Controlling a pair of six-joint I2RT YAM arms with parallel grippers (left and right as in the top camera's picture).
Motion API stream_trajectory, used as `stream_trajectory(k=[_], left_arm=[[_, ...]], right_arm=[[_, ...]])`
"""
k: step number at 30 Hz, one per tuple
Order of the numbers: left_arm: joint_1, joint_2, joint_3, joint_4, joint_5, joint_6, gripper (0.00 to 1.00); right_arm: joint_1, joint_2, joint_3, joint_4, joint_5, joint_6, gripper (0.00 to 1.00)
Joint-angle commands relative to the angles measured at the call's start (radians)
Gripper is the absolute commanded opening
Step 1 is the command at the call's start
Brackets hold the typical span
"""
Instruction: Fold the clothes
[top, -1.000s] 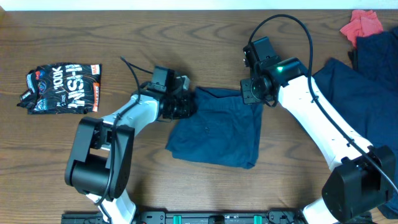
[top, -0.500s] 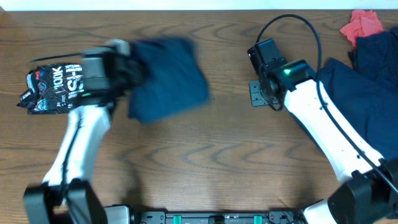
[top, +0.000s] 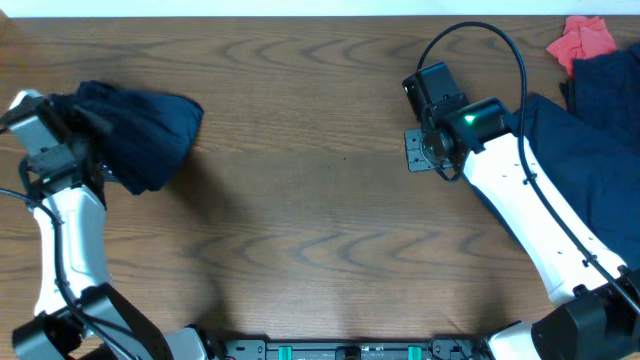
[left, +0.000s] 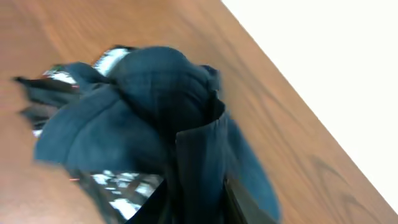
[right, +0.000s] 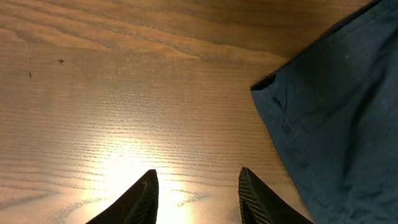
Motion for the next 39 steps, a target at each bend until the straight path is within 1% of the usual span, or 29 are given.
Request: stream_trajectory(k=[1, 6, 7, 8, 9, 18, 19, 21, 24, 26, 27, 28, 31, 32, 34, 36, 38, 39], left_arm=[[0.043, 0.026, 0.015, -0.003, -0.036, -0.005, 0.24], [0.082, 0.029, 0.015, 0.002, -0.036, -0.005, 0.25], [0.086, 0.029, 0.015, 0.002, -0.036, -0.005, 0.39], [0.089, 0.029, 0.015, 0.002, -0.036, -0.005, 0.75], [0.088, 0.029, 0.015, 0.002, -0.035, -0.005, 0.98], [0.068, 0.017, 0.016, 0.026, 0.125, -0.005, 0.98], [0.053, 0.015, 0.016, 0.029, 0.136, 0.006, 0.98], [0.005, 0.014, 0.016, 0.043, 0.168, 0.087, 0.98], [-0.117, 0.014, 0.016, 0.045, 0.176, 0.203, 0.98], [-0.232, 0.014, 0.016, 0.041, 0.159, 0.278, 0.98], [-0.286, 0.014, 0.016, 0.031, 0.135, 0.3, 0.98], [-0.343, 0.014, 0.016, 0.017, 0.105, 0.317, 0.98], [-0.531, 0.014, 0.016, -0.068, 0.03, 0.374, 0.98], [-0.577, 0.014, 0.016, -0.095, 0.023, 0.384, 0.98], [-0.657, 0.014, 0.016, -0.158, 0.018, 0.394, 0.98], [-0.705, 0.01, 0.016, -0.252, 0.019, 0.387, 0.98], [-0.719, -0.002, 0.017, -0.359, 0.02, 0.336, 0.98], [-0.718, -0.014, 0.017, -0.421, 0.02, 0.307, 0.98]], right_arm=[[-0.008, -0.012, 0.014, -0.006, 0.017, 0.011, 0.41], [-0.008, -0.012, 0.014, -0.01, 0.017, 0.01, 0.4], [-0.008, -0.012, 0.014, -0.01, 0.017, 0.01, 0.4], [-0.008, -0.012, 0.014, -0.01, 0.017, 0.01, 0.41], [-0.009, -0.012, 0.014, -0.01, 0.017, 0.01, 0.41], [-0.015, -0.012, 0.014, -0.008, 0.018, 0.01, 0.41], [-0.019, -0.012, 0.014, -0.007, 0.018, 0.019, 0.42], [-0.032, -0.012, 0.014, 0.0, 0.015, 0.048, 0.43], [-0.068, -0.012, 0.014, 0.031, -0.017, 0.106, 0.55], [-0.103, -0.012, 0.014, 0.073, -0.076, 0.111, 0.62], [-0.122, -0.012, 0.014, 0.097, -0.104, 0.106, 0.67], [-0.137, -0.012, 0.014, 0.114, -0.124, 0.095, 0.71], [-0.213, -0.012, 0.014, 0.167, -0.197, -0.015, 0.88], [-0.235, -0.012, 0.014, 0.17, -0.2, -0.038, 0.9], [-0.287, -0.012, 0.014, 0.157, -0.199, -0.082, 0.92], [-0.332, -0.021, 0.014, 0.118, -0.199, -0.103, 0.92], [-0.374, -0.041, 0.013, 0.078, -0.202, -0.11, 0.87], [-0.396, -0.062, 0.013, 0.055, -0.201, -0.111, 0.87]])
